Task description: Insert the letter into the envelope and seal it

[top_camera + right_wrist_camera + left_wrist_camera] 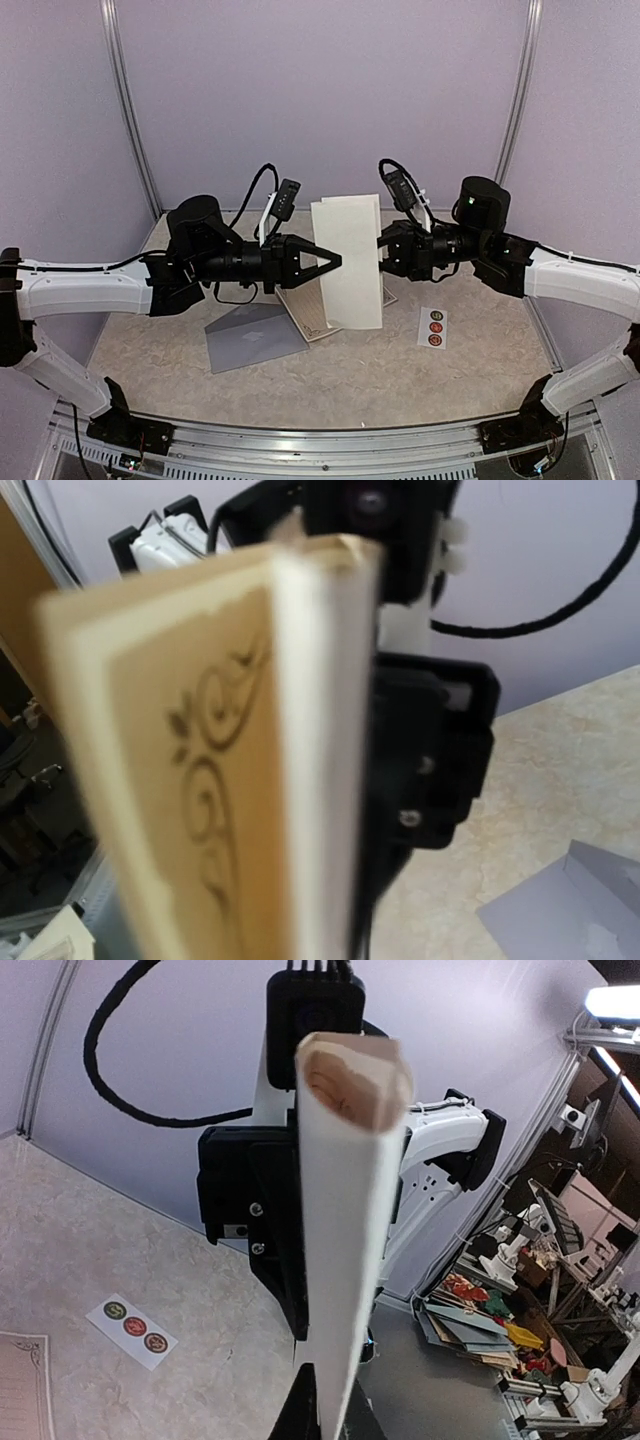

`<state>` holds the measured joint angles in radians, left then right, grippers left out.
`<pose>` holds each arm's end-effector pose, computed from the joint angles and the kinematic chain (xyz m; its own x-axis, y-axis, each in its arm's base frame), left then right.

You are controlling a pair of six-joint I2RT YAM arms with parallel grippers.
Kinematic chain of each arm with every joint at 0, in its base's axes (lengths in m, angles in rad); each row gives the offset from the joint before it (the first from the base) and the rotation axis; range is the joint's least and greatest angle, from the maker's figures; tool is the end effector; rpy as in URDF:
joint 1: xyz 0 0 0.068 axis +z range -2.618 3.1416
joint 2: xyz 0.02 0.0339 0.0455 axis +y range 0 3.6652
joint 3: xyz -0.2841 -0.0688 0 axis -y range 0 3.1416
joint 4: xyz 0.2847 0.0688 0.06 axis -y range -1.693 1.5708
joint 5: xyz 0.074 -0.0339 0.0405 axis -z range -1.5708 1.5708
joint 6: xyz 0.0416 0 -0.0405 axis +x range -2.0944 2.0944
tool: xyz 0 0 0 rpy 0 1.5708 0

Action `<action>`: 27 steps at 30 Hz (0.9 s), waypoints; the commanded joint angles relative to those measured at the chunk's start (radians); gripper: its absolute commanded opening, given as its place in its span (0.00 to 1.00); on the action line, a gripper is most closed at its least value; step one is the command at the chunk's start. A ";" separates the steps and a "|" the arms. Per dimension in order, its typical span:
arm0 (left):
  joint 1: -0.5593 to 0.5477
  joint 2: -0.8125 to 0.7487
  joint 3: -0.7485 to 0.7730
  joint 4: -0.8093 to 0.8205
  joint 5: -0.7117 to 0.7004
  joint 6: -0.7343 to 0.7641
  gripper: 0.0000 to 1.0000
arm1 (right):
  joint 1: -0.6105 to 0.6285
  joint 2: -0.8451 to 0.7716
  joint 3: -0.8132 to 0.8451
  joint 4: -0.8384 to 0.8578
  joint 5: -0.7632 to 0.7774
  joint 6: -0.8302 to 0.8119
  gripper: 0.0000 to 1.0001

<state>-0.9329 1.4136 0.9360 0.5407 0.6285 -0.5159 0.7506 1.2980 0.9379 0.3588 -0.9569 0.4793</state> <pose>0.1967 -0.3065 0.3233 -0.4603 -0.0492 -0.8864 0.8877 -0.0160 -0.4601 0.2174 0.2493 0.3428 -0.4577 -0.0636 -0.8868 -0.8786 -0.1205 0.4621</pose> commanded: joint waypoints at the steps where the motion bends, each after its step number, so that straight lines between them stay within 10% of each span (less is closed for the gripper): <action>1: -0.005 0.000 0.016 0.047 0.042 0.003 0.00 | 0.003 -0.030 0.019 0.008 0.054 0.013 0.14; 11: -0.004 -0.047 -0.021 0.031 -0.045 0.016 0.00 | -0.115 -0.171 -0.149 0.230 0.139 0.188 0.92; 18: -0.004 -0.041 -0.014 0.021 -0.070 0.011 0.00 | -0.032 -0.112 -0.091 0.108 0.126 0.086 0.99; 21: -0.005 -0.037 -0.016 0.021 -0.071 0.005 0.00 | 0.005 -0.058 -0.043 0.037 0.156 0.046 0.86; 25: -0.006 -0.033 -0.016 -0.033 -0.103 0.004 0.00 | 0.016 -0.015 -0.036 0.088 0.164 0.076 0.10; 27: -0.005 -0.038 -0.023 -0.097 -0.159 0.001 0.16 | 0.014 -0.019 -0.035 0.062 0.242 0.072 0.00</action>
<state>-0.9333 1.3899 0.9237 0.5331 0.5476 -0.5163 0.7578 1.2728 0.8745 0.4465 -0.8070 0.5610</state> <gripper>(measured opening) 0.016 0.254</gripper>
